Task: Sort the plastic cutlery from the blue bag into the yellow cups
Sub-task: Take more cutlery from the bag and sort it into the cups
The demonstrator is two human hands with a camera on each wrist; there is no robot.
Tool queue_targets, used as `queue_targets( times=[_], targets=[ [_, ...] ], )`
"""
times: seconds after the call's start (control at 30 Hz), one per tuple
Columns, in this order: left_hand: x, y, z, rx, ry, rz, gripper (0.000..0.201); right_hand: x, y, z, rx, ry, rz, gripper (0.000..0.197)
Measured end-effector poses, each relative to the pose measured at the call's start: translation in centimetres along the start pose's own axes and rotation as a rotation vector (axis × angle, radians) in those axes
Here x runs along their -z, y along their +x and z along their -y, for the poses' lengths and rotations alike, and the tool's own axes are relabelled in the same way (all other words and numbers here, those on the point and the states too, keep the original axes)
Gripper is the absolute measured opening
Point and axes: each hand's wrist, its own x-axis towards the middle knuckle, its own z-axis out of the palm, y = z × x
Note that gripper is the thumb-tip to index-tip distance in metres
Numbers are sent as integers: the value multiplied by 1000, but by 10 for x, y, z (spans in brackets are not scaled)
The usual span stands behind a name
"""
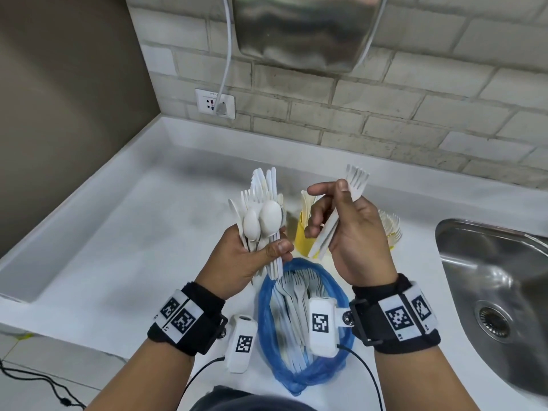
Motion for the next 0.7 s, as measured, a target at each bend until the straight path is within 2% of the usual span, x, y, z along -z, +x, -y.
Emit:
queue_targets(
  times=[0.1, 0.17, 0.23, 0.3, 0.37, 0.5, 0.57, 0.7],
  targets=[
    [-1, -1, -1, -12, 5, -4, 25, -3, -5, 1, -30, 11, 35, 44],
    [-2, -2, -3, -12, 4, -10, 25, -3, -10, 3, -34, -62, 87, 40],
    [-3, -2, -3, -32, 4, 5, 28, -4, -14, 5, 6, -212, 148, 25],
    [-2, -2, -3, -65, 29, 30, 33, -6, -18, 6, 45, -264, 185, 9],
    [-2, -3, -4, -81, 48, 47, 35, -8, -20, 7, 84, -288, 218, 9],
    [-1, -4, -4, -80, 56, 44, 32, -8, -20, 5, 126, -339, 176, 8],
    [-1, -5, -4, -74, 70, 40, 32, -9, -20, 3, 150, -383, 134, 2],
    [-2, -7, -4, -67, 89, 51, 29, -12, -19, -2, 181, -440, 16, 6]
  ],
)
